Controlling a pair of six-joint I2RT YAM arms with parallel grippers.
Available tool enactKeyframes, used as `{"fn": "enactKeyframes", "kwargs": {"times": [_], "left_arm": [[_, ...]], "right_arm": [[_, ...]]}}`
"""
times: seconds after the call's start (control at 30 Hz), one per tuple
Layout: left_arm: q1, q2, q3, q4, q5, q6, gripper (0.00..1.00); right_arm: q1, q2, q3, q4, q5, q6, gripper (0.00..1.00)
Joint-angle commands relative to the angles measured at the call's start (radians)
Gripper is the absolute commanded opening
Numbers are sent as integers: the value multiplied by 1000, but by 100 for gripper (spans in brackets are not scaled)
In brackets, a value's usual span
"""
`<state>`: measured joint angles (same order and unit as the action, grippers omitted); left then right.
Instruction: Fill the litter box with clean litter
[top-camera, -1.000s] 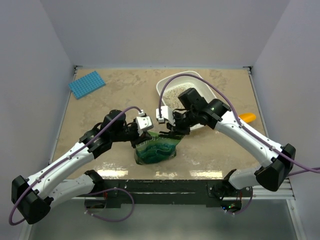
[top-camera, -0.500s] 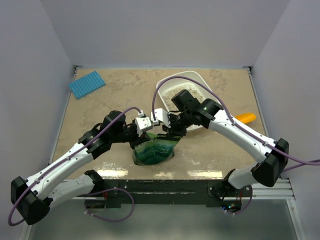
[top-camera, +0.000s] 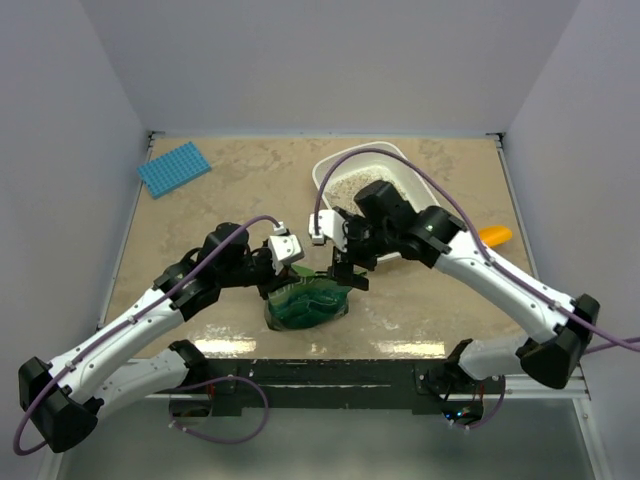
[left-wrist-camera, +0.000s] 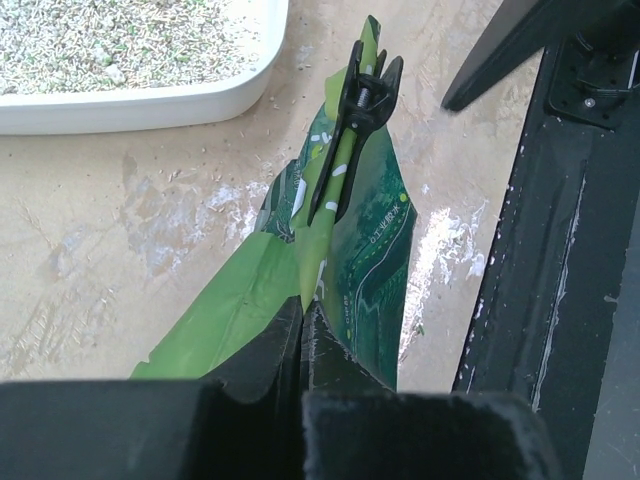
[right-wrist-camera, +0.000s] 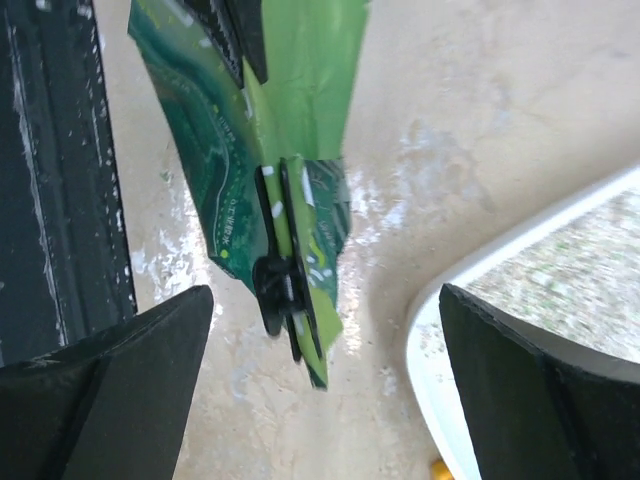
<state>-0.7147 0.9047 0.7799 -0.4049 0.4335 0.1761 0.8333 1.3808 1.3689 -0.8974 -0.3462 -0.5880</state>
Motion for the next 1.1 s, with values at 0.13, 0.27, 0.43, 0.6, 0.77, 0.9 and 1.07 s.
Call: {"fn": "enactKeyframes", "kwargs": {"times": [0.13, 0.27, 0.43, 0.6, 0.77, 0.9, 1.07], "left_arm": [[-3, -4, 62, 22, -41, 2, 0], [-3, -7, 102, 5, -29, -6, 36], [-2, -6, 254, -78, 40, -24, 100], [-3, -29, 374, -86, -70, -114, 100], [-3, -26, 430, -92, -348, -269, 100], [-3, -42, 438, -71, -481, -348, 100], [-3, -56, 433, -46, -503, -362, 100]], "right_arm": [[4, -236, 113, 212, 380, 368, 98], [4, -190, 257, 96, 454, 580, 98], [4, -285, 179, 175, 510, 721, 98], [6, -348, 144, 210, 617, 838, 98], [6, -422, 105, 282, 662, 893, 98], [6, -440, 102, 298, 656, 898, 99], [6, -456, 76, 308, 648, 892, 99]]}}
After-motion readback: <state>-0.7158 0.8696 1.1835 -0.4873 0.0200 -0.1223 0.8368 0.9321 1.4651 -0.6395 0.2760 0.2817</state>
